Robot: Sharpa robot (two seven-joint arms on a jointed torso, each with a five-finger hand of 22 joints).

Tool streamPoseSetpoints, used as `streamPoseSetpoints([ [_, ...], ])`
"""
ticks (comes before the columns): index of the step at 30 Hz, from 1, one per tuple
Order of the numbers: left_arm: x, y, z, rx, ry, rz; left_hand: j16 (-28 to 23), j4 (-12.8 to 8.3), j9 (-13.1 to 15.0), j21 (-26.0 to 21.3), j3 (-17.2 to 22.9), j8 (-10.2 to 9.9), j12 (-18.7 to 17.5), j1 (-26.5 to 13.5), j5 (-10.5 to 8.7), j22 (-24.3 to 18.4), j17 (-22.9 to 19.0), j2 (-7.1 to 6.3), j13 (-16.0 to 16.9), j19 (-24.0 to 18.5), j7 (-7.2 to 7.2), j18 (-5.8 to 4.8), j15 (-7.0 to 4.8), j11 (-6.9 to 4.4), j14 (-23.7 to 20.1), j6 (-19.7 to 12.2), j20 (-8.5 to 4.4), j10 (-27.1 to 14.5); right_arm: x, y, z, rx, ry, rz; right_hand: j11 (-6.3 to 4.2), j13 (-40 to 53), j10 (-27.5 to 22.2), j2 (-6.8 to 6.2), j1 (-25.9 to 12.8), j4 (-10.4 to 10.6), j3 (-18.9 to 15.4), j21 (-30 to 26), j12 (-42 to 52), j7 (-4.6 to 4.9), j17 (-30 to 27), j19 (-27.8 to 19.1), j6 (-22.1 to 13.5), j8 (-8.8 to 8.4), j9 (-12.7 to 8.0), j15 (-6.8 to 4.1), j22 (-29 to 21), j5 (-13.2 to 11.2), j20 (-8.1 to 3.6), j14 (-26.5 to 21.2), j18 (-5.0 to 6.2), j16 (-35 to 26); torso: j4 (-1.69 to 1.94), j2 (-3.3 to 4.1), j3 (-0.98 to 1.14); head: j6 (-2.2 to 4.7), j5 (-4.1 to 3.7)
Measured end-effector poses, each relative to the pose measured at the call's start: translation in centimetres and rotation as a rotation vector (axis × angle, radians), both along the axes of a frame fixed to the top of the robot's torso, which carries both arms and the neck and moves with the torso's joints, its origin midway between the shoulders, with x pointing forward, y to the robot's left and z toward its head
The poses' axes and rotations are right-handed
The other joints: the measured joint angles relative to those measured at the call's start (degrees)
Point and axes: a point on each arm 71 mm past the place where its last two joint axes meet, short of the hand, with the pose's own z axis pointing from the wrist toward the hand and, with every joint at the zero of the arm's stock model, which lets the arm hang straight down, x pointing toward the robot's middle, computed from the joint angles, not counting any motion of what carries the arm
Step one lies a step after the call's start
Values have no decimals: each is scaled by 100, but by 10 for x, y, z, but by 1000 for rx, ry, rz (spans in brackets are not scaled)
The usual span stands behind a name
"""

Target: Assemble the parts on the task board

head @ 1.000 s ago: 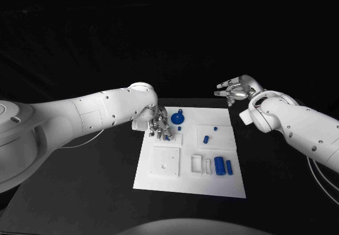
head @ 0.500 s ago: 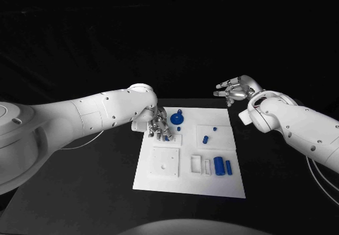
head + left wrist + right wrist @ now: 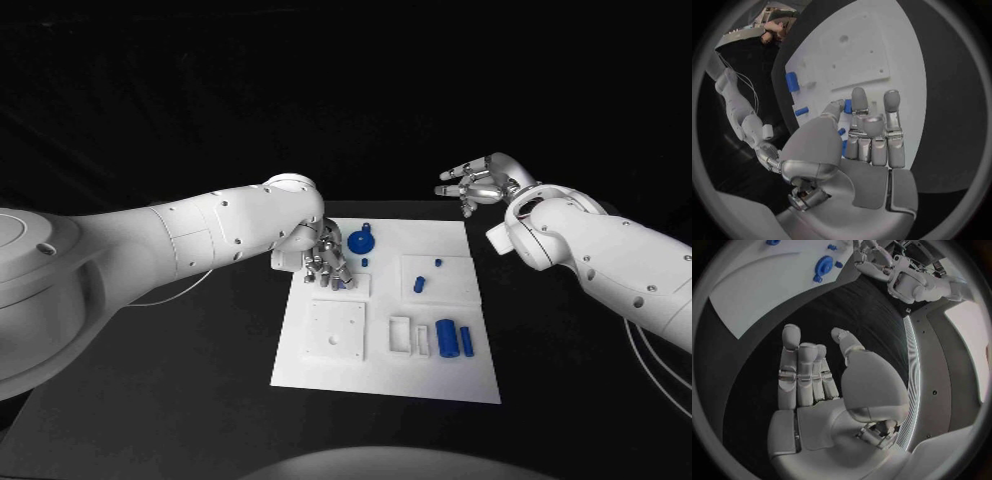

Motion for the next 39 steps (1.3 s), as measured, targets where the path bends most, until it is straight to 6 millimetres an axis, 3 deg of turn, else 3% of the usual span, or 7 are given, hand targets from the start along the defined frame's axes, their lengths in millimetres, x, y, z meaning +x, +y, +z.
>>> streamPoseSetpoints([
  [28,1,3,-1,-13,8,35,40,9,29,26,9,-25,0,2,67,-2,27,0,15,0,-1,0,15,10,-23,22,0,10,0,-1,0,-1,0,-1,0,0,0,0,0,0,0,0,0,0,0,0,0,0,0,0,0,0,0,0,0,0,9,-3,-2,1,-26],
  [39,4,6,8,-21,4,51,40,8,41,26,10,-13,0,2,93,-2,36,0,14,0,0,0,17,10,-23,21,0,10,0,-2,0,-2,1,-2,0,0,0,0,0,0,0,0,0,0,0,0,0,0,0,0,0,-1,0,0,0,0,7,-4,0,7,-14],
])
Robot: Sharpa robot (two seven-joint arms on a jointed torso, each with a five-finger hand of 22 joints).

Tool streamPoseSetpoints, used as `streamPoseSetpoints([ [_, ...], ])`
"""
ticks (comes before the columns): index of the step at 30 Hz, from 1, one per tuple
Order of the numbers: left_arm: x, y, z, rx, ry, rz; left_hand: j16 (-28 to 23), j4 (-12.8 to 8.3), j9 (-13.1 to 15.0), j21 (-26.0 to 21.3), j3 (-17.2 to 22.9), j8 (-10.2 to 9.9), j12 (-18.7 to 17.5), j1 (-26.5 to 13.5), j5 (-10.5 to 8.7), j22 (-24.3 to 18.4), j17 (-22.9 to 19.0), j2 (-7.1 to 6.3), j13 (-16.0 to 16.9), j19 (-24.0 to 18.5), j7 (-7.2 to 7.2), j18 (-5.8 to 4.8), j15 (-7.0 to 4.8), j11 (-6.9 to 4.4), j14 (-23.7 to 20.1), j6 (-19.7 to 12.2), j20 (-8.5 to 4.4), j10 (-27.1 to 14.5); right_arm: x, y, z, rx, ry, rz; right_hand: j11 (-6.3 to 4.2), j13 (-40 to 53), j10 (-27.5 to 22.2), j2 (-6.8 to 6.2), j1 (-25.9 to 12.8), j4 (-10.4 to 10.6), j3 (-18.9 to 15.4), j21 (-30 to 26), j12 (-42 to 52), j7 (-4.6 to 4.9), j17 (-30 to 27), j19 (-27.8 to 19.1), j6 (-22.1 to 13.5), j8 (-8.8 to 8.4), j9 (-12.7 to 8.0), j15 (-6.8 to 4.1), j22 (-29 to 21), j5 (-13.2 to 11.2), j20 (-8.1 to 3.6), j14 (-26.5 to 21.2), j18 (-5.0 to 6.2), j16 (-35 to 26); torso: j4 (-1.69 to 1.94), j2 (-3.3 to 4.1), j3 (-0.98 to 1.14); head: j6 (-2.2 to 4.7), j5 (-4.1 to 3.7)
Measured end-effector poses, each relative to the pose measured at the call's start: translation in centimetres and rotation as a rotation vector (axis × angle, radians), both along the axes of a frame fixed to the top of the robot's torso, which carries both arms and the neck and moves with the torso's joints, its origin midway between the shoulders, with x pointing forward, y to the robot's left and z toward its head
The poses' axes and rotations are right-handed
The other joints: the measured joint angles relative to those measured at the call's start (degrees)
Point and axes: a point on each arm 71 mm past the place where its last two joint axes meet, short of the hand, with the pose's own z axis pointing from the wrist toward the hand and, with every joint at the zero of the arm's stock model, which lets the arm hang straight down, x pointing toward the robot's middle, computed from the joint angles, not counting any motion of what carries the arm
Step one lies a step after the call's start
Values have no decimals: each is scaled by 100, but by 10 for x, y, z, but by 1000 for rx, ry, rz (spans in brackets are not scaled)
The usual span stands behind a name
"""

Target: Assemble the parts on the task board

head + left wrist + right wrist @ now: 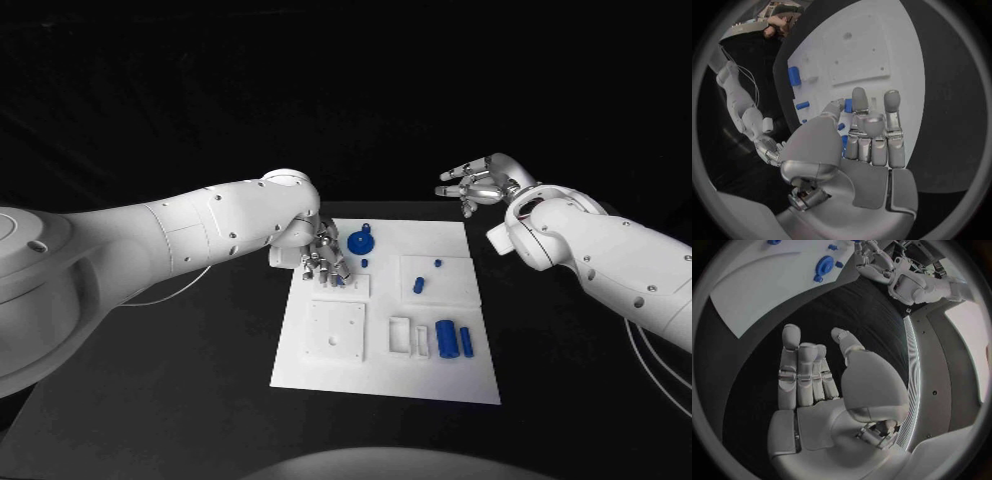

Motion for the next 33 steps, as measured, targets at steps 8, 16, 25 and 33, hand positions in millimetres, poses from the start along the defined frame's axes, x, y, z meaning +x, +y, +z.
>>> streamPoseSetpoints([
  [8,2,0,1,2,1,12,0,-1,27,0,0,2,0,-1,0,0,-1,0,0,0,9,0,1,0,0,-9,0,0,0,0,0,0,2,1,0,0,0,0,0,0,0,0,0,0,0,0,0,0,0,0,0,-1,0,0,0,0,0,1,0,9,5],
  [16,3,1,1,-3,4,22,0,-1,39,22,0,1,0,-1,-4,3,-1,-1,5,0,10,0,2,0,0,-9,0,0,0,0,0,-1,3,2,0,0,0,0,0,0,0,0,0,0,0,0,0,0,0,0,0,-4,0,0,0,0,-1,0,-5,13,3],
  [25,5,0,2,-5,1,30,0,-1,41,22,-1,-5,0,-10,-5,4,-2,-9,4,0,10,0,-11,0,15,-10,0,0,0,1,0,-1,4,4,0,0,0,0,0,0,0,0,0,0,0,0,0,0,0,0,0,-4,0,0,0,0,-1,1,-4,12,5],
  [33,6,-2,3,-9,-18,42,0,-2,52,22,0,-8,0,-40,-30,3,-4,6,10,0,3,0,-10,0,16,-35,0,0,0,1,0,-1,5,6,0,0,0,0,0,0,0,0,0,0,0,0,0,0,0,0,0,-4,0,0,0,0,-4,1,-4,17,9],
])
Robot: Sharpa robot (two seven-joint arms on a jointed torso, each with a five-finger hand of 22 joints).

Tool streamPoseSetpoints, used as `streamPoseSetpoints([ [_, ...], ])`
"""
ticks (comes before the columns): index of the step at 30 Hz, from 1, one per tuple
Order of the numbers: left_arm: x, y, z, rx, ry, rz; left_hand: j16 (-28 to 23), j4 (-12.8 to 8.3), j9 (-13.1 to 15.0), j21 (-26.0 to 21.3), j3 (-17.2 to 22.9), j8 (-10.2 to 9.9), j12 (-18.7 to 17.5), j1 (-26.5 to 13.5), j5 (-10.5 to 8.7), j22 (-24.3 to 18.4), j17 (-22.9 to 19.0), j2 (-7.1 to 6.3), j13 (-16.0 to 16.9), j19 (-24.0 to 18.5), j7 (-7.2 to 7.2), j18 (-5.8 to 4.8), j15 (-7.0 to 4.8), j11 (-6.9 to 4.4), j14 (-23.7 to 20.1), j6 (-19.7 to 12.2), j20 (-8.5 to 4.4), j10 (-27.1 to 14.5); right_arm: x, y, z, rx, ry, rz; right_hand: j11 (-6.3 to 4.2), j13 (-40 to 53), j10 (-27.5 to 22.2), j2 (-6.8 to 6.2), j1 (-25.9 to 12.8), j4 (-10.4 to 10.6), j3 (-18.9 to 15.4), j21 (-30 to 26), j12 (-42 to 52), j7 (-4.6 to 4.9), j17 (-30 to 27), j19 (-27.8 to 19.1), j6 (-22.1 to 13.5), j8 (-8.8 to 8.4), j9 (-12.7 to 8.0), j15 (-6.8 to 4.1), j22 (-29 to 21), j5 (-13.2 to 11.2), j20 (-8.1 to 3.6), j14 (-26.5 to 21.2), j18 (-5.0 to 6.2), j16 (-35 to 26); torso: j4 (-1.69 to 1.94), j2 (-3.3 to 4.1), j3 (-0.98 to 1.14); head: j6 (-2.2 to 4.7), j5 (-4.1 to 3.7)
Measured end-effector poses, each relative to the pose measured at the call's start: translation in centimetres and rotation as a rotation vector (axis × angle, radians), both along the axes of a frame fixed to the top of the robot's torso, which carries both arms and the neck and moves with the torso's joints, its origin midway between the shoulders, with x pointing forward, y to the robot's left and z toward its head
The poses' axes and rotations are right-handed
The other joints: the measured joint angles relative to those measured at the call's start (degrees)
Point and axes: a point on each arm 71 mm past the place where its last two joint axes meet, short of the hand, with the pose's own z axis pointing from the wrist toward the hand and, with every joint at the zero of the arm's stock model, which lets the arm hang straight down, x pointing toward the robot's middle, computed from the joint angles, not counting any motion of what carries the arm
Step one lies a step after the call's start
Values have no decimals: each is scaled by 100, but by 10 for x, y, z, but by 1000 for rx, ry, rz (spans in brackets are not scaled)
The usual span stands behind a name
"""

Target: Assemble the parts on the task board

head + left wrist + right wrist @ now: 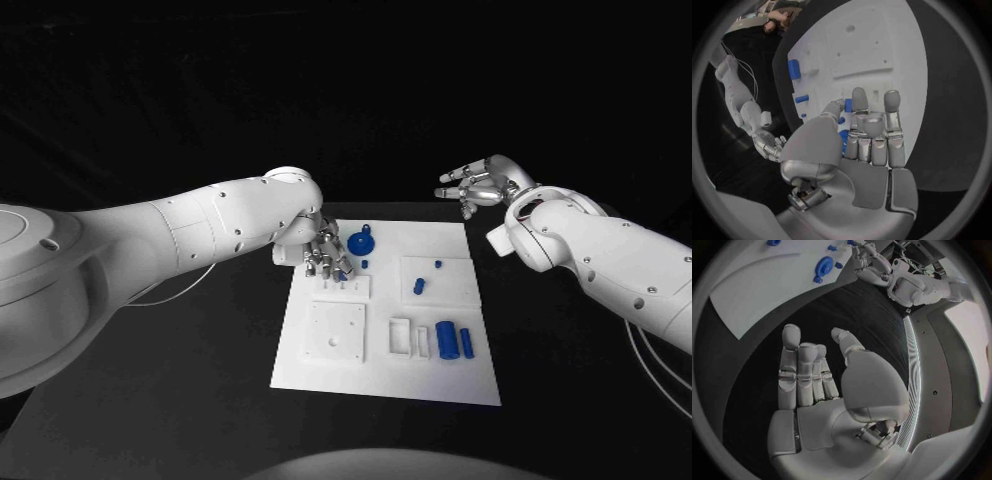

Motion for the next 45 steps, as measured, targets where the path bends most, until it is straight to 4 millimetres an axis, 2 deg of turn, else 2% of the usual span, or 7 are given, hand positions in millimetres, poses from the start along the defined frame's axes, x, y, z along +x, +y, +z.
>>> streamPoseSetpoints([
  [30,4,-8,-2,13,-64,-6,0,-14,0,0,13,50,23,10,-42,-2,-11,10,8,0,6,0,11,10,9,5,0,11,0,2,0,0,4,6,0,0,0,0,0,0,0,0,0,0,0,0,0,0,0,0,0,0,0,0,0,0,3,1,-1,-15,-20],
  [45,1,-4,-3,0,-96,-11,23,-22,-38,0,6,54,22,10,-57,-3,-17,10,15,0,7,0,3,5,21,6,0,7,0,1,0,-2,6,8,0,0,0,0,0,0,0,0,0,0,0,0,0,0,0,0,0,0,0,0,0,0,2,0,0,-9,-34],
])
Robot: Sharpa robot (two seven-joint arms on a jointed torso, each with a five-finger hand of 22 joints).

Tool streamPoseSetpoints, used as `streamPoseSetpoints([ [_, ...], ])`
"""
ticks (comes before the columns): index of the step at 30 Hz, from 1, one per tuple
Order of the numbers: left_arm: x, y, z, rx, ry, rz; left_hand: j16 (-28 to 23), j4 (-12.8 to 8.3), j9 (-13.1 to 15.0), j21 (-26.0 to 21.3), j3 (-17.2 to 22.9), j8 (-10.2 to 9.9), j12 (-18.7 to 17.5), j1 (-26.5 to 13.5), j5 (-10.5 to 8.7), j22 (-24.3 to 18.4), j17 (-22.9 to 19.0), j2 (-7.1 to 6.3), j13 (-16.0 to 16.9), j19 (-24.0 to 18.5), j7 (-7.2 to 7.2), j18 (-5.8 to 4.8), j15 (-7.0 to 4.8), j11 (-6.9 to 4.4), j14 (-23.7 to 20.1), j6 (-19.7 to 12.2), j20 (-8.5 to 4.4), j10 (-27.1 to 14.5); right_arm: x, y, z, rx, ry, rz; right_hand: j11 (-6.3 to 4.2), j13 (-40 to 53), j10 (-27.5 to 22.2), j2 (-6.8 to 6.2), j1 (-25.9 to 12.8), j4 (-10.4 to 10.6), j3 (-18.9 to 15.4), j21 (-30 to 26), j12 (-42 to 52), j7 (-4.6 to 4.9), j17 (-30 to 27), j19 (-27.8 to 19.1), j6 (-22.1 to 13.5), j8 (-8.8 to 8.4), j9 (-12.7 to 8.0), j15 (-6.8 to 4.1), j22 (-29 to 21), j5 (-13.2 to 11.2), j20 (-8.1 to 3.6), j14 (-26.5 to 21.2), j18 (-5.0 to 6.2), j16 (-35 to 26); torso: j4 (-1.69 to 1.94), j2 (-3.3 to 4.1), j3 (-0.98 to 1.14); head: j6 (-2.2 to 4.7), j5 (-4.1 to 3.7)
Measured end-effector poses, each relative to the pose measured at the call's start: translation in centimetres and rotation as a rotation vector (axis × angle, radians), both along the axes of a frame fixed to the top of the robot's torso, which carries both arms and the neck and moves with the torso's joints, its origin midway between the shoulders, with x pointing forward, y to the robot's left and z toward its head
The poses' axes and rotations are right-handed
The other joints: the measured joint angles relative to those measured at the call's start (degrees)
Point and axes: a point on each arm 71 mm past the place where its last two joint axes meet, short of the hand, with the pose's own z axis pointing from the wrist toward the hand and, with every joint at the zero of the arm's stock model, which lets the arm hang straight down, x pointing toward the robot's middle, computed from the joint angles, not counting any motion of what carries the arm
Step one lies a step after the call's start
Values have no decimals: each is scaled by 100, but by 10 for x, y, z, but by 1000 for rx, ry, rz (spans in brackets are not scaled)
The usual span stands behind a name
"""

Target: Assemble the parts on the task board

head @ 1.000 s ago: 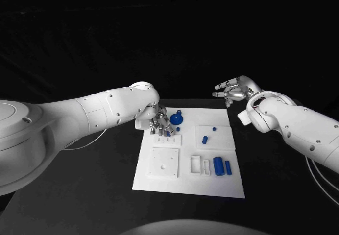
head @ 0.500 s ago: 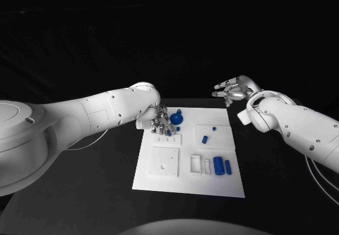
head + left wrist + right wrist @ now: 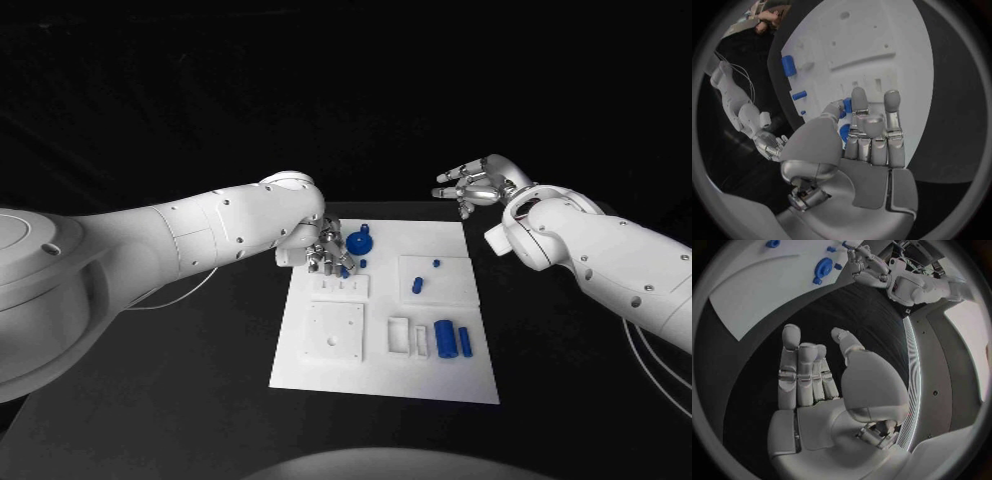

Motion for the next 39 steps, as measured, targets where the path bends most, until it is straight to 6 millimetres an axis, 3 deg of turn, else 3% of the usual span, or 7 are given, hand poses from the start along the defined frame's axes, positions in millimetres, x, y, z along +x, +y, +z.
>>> streamPoseSetpoints([
  [16,-21,20,-3,-37,11,6,0,0,-20,0,0,-63,66,16,49,-1,28,17,-7,0,-32,0,-2,-17,19,32,0,-18,-1,-7,-1,-6,4,-8,0,0,0,0,0,0,0,0,0,0,0,0,0,0,0,0,4,0,0,0,0,0,10,-2,1,-8,-31],
  [27,-28,15,-4,-59,36,-1,0,0,-26,0,0,-68,66,16,38,4,28,17,-29,0,-38,1,-2,-17,19,38,0,-18,-1,-7,-3,-6,7,-7,0,0,0,0,0,0,0,0,0,0,0,0,0,0,0,0,4,0,0,0,0,0,10,0,-7,-25,-14],
  [39,-30,12,-4,-78,21,-1,0,0,-27,0,0,-68,66,13,37,3,27,14,-30,0,-34,1,0,-17,18,35,0,-17,-2,-7,-3,-7,8,-7,0,0,0,0,0,0,0,0,0,0,0,0,0,0,0,0,3,0,0,0,0,0,-2,1,3,-26,-2],
])
